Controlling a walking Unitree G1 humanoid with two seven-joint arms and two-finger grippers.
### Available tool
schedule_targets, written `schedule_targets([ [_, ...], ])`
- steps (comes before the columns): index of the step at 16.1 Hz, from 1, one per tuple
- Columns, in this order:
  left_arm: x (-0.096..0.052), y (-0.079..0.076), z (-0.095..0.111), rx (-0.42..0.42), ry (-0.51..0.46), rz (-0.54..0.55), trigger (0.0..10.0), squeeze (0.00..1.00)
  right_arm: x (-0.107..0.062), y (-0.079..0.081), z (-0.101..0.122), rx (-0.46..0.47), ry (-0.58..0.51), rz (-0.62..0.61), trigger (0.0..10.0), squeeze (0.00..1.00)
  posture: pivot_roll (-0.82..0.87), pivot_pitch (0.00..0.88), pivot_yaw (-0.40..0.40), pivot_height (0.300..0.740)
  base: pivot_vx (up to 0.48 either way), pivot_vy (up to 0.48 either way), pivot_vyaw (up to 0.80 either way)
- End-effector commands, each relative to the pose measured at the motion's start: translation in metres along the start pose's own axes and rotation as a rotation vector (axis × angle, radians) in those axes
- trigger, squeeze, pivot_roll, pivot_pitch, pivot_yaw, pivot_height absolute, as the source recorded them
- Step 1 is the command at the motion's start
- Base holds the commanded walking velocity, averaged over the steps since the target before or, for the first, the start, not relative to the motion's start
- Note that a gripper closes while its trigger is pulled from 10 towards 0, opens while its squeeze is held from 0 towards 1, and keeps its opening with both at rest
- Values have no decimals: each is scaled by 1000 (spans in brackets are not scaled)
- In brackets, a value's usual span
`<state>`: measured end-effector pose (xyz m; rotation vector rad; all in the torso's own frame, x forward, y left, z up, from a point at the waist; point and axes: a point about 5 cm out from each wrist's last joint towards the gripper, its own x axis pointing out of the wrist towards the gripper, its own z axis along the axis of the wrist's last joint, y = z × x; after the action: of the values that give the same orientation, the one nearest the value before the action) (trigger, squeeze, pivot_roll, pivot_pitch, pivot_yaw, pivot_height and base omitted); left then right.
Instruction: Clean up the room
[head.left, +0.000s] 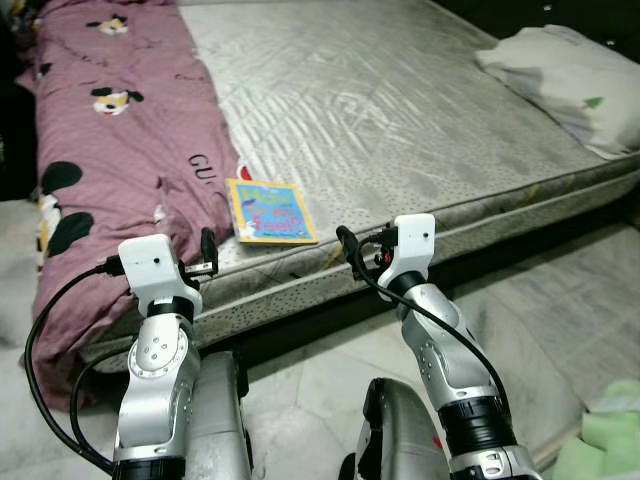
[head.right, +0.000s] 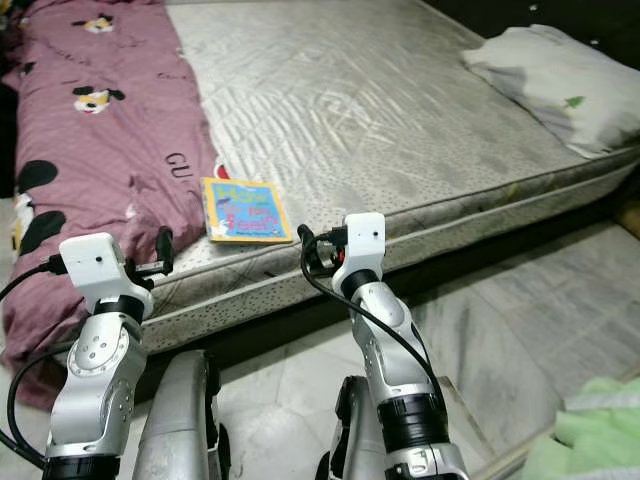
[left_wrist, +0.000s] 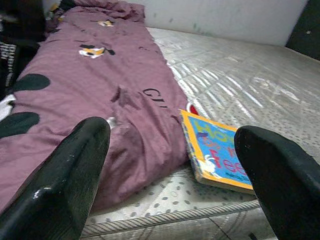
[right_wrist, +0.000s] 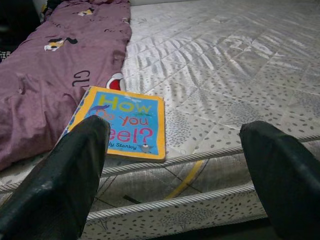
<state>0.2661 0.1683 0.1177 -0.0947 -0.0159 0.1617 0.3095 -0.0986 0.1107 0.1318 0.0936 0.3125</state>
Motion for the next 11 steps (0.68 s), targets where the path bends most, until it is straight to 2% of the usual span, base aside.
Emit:
schedule_targets([
  [1, -1, -1, 3, -10, -12, -11, 10000, 0, -1, -2, 1, 2, -1, -4, 10000, 0, 108, 74, -79, 563, 285, 0, 0],
  [3, -2, -3, 2, -10, -8, -22, 10000, 0, -1, -2, 0, -7, 3, -2, 10000, 0, 109, 75, -79, 563, 283, 0, 0],
  [5, -2, -3, 2, -13, -6, -28, 10000, 0, -1, -1, 0, -15, 1, 10, 10000, 0, 110, 76, -81, 563, 0, 0, 0],
  [8, -3, -5, 1, -15, 3, -39, 10000, 0, -1, -1, 0, -15, 4, 3, 10000, 0, 106, 80, -80, 563, 289, 0, 692],
  [11, -2, -6, 0, -19, 12, -47, 10000, 0, 0, -4, 0, -10, 8, -16, 10000, 0, 101, 97, -80, 563, 210, 0, 0],
])
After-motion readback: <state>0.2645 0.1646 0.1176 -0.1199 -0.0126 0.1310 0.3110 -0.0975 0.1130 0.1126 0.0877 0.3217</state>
